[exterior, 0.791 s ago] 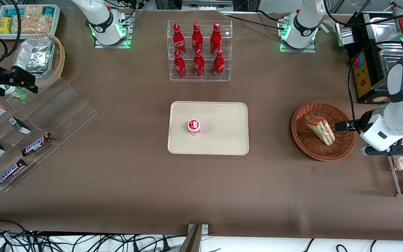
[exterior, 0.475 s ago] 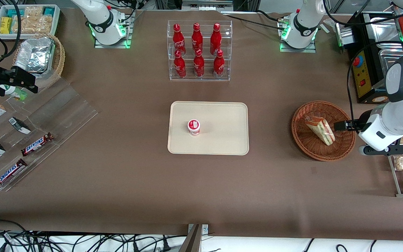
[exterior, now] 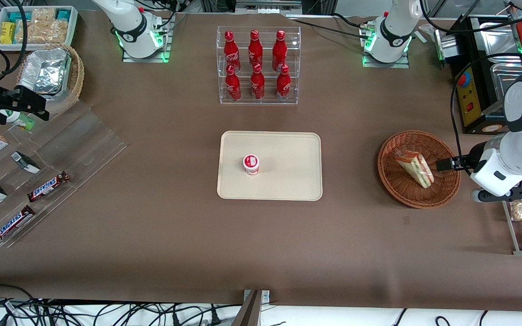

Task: Place sandwich from basket to tray
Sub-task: 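Move the left gripper over the wrapped sandwich in the wicker basket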

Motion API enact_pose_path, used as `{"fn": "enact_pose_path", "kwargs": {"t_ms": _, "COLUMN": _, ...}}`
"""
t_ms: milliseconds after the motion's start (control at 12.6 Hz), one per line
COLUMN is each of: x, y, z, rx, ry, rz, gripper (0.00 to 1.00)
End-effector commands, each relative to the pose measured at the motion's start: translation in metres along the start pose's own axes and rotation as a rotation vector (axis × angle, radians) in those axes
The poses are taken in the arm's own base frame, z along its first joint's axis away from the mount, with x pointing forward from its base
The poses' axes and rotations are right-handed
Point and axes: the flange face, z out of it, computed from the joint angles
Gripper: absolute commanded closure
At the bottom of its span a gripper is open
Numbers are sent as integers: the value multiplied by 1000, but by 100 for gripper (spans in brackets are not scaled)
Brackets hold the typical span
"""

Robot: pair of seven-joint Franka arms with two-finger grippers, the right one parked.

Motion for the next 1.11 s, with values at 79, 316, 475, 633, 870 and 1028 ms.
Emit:
{"fn": "enact_pose_path", "kwargs": {"t_ms": 79, "x": -4, "y": 1, "z": 13, "rx": 17, "ry": -28, "rz": -89, "gripper": 0}}
{"fn": "enact_pose_path", "kwargs": {"t_ms": 316, "x": -2, "y": 3, "z": 57, "rx": 15, "ry": -9, "rz": -260, "gripper": 0}}
{"fn": "enact_pose_path", "kwargs": {"t_ms": 475, "x": -9, "y": 7, "z": 87, "rx": 14, "ry": 14, "rz": -351, "gripper": 0}}
{"fn": "enact_pose_path", "kwargs": {"t_ms": 633, "x": -28, "y": 9, "z": 108, "rx": 1, "ry": 59, "rz": -377, "gripper": 0}}
{"fn": "enact_pose_path", "kwargs": {"t_ms": 870, "x": -45, "y": 9, "z": 134, "rx": -7, "ry": 112, "rz": -431, "gripper": 0}}
{"fn": "enact_pose_path", "kwargs": {"t_ms": 1028, "x": -53, "y": 6, "z": 143, "rx": 38, "ry": 177, "rz": -486, "gripper": 0}}
